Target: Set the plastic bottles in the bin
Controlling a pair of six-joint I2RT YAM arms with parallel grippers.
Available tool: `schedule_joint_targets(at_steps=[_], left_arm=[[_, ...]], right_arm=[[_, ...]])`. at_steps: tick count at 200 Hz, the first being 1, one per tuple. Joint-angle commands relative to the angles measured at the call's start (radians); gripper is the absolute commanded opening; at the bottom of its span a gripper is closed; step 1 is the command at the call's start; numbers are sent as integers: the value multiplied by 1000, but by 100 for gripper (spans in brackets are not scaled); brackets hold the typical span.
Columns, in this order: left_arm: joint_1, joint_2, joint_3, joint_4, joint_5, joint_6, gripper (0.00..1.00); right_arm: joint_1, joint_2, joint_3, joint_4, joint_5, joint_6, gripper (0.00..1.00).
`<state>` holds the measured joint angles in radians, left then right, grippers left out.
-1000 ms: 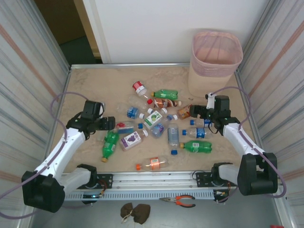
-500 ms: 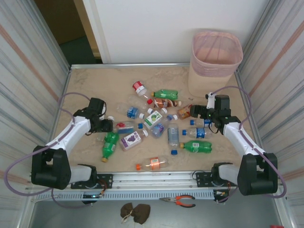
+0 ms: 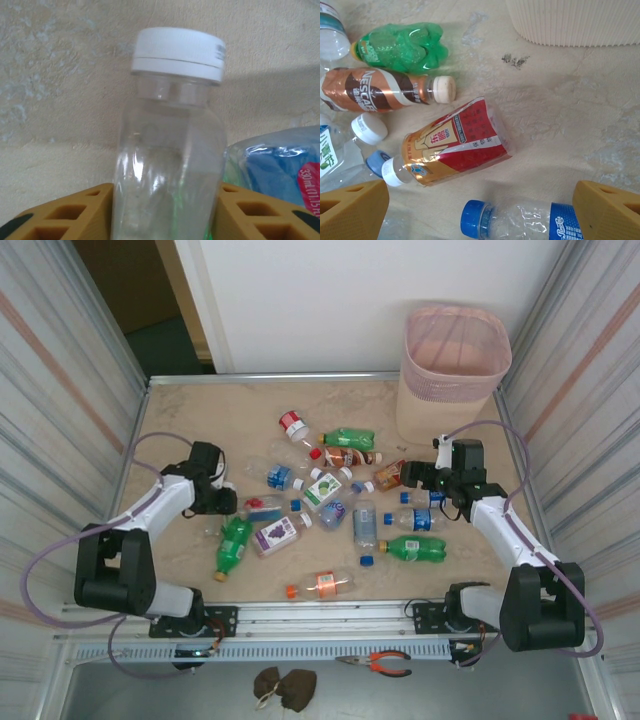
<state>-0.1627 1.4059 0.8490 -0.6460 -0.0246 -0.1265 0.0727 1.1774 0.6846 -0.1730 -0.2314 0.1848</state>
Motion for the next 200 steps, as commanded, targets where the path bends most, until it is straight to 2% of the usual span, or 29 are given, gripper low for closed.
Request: schedule_joint_targets(at_steps=[1,48,74,98,124,143,164,186,200], left_arm=[[9,14,46,3,5,30,45],[18,-32,110,-38,-8,54,42],[46,-94,166,-52,65,54,42],[78,-167,199,-3,239,40,42],[101,-247,210,126,467,-4,41],[116,-296,202,287,697,-59,41],[117,-325,192,510,899,-159,40],[112,-324,206,738,1046,-282,36],[92,-321,219,849,1083,-331,36]], right_arm=[[8,-19,37,-18,15,34,93],[21,-71,52,-36,-10,38,93],[40,-108,70,-35,-59,42,93],[75,-143,89,-19,-129,48,93],[139,-173,124,6,-203,48,93],[187,-180,155,30,-270,45,93],[242,-179,196,66,-359,38,94],[309,-157,273,73,-454,20,93],[351,-132,335,59,-494,20,91]])
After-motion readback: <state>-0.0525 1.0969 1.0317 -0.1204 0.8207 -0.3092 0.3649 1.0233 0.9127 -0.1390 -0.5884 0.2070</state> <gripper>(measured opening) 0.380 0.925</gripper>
